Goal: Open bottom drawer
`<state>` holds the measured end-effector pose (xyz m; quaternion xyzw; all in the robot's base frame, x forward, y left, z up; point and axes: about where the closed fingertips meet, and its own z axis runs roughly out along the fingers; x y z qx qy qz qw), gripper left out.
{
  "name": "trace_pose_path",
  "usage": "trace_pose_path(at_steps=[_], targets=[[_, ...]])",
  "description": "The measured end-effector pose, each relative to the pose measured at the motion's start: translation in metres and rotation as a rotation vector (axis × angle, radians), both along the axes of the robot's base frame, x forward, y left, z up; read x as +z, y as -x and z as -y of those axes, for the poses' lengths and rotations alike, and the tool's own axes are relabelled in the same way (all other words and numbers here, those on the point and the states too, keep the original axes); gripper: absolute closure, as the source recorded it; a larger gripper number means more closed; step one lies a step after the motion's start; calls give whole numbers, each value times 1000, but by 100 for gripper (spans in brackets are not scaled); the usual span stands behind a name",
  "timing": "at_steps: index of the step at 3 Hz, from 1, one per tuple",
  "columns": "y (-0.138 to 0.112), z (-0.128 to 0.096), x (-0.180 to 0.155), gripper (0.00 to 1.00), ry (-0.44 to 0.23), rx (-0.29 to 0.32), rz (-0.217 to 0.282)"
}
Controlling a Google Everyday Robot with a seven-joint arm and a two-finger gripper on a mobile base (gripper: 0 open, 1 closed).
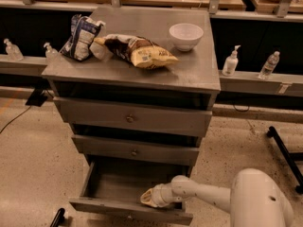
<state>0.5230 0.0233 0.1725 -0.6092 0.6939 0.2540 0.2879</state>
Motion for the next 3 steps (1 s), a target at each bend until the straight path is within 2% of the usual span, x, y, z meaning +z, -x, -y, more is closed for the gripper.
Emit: trace_pose_path(at_steps=[1, 2, 3], targets=[[-37, 0, -4, 100, -165, -144, 87], [-70, 0, 9, 100, -307, -237, 187], [-87, 8, 31, 100, -378, -284, 267]])
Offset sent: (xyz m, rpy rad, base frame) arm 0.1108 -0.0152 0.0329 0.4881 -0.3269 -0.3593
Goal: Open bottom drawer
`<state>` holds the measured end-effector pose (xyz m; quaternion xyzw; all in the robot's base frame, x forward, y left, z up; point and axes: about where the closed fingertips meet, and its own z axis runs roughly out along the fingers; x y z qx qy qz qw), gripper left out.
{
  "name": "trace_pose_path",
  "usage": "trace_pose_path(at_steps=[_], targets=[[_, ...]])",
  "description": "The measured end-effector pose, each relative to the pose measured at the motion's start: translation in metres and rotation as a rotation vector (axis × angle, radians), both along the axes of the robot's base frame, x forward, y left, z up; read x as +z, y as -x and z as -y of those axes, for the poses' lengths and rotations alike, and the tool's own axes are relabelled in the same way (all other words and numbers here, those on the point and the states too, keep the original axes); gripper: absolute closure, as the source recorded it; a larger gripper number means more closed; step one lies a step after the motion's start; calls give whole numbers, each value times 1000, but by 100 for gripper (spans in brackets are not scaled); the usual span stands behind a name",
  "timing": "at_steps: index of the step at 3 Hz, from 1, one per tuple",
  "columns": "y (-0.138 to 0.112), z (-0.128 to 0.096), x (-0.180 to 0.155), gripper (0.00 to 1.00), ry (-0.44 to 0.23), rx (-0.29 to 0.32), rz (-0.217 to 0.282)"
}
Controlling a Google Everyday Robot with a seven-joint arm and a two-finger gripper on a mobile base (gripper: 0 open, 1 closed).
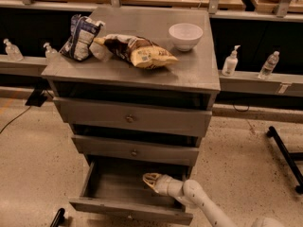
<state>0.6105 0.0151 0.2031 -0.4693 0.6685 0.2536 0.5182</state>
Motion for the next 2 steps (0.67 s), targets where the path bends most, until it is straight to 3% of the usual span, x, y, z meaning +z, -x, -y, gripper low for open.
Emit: trace_pose_path(at_steps=[1, 2], targets=[[-1, 15, 29, 100, 25, -6, 56], [9, 23, 49, 100, 57, 38, 70]])
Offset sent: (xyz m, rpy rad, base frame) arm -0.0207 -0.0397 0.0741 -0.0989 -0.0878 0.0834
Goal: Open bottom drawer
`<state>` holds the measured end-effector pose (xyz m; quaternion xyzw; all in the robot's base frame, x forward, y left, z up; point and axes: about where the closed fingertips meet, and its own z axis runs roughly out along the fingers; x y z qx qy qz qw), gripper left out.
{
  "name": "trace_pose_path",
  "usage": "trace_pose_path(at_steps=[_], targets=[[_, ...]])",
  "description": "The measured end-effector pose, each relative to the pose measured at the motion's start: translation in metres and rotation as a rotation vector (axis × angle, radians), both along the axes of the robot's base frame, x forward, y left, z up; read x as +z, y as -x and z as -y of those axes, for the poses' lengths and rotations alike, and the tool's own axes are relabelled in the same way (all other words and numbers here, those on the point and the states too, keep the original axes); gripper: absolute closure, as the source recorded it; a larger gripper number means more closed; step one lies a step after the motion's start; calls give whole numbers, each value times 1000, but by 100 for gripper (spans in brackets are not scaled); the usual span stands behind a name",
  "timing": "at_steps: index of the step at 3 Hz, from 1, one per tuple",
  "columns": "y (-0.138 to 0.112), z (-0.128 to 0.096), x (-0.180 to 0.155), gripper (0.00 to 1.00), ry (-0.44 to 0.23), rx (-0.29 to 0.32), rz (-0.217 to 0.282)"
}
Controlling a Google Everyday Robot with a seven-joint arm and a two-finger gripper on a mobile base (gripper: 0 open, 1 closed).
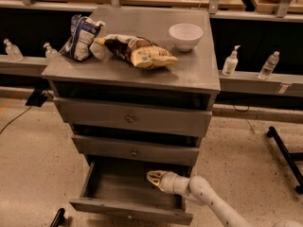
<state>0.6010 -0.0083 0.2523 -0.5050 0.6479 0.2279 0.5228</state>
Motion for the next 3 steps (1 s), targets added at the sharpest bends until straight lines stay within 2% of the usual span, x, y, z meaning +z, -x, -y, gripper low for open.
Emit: trace_pose_path(at_steps=[1, 2, 3], targets=[[0, -3, 1, 82, -2, 4, 1], [1, -7, 0, 50, -5, 8, -1], [1, -8, 0, 28, -6, 10, -2]])
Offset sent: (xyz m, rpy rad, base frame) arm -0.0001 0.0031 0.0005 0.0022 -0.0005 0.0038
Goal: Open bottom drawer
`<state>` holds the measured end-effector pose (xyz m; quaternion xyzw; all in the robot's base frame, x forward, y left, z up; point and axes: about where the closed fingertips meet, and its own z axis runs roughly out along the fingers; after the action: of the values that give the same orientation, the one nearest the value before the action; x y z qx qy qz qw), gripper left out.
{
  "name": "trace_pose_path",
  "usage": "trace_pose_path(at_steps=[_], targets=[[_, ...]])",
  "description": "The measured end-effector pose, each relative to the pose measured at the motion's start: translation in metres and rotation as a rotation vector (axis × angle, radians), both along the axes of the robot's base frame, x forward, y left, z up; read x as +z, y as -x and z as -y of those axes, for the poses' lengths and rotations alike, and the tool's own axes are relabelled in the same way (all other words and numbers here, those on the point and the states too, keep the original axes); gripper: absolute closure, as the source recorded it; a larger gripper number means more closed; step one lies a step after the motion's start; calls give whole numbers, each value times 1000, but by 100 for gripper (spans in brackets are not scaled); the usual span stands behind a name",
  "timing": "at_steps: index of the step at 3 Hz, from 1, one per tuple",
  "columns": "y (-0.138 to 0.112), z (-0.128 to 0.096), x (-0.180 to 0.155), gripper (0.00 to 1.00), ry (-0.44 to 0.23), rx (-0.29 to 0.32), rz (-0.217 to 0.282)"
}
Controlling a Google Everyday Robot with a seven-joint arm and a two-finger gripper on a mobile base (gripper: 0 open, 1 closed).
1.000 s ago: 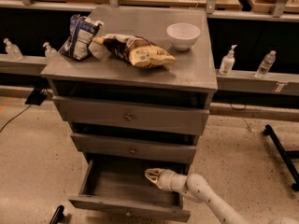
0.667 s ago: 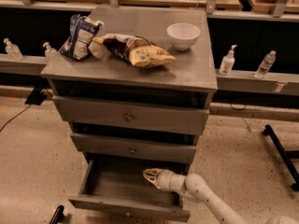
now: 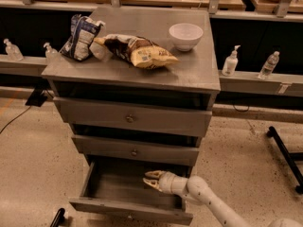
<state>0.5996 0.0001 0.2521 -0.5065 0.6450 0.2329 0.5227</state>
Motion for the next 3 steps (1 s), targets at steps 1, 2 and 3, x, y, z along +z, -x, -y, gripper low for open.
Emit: trace_pose_path(at_steps=[1, 2, 3], targets=[[1, -2, 0, 5, -2, 3, -1], [1, -4, 0, 0, -3, 5, -1], [3, -5, 0, 0, -17, 22, -7]])
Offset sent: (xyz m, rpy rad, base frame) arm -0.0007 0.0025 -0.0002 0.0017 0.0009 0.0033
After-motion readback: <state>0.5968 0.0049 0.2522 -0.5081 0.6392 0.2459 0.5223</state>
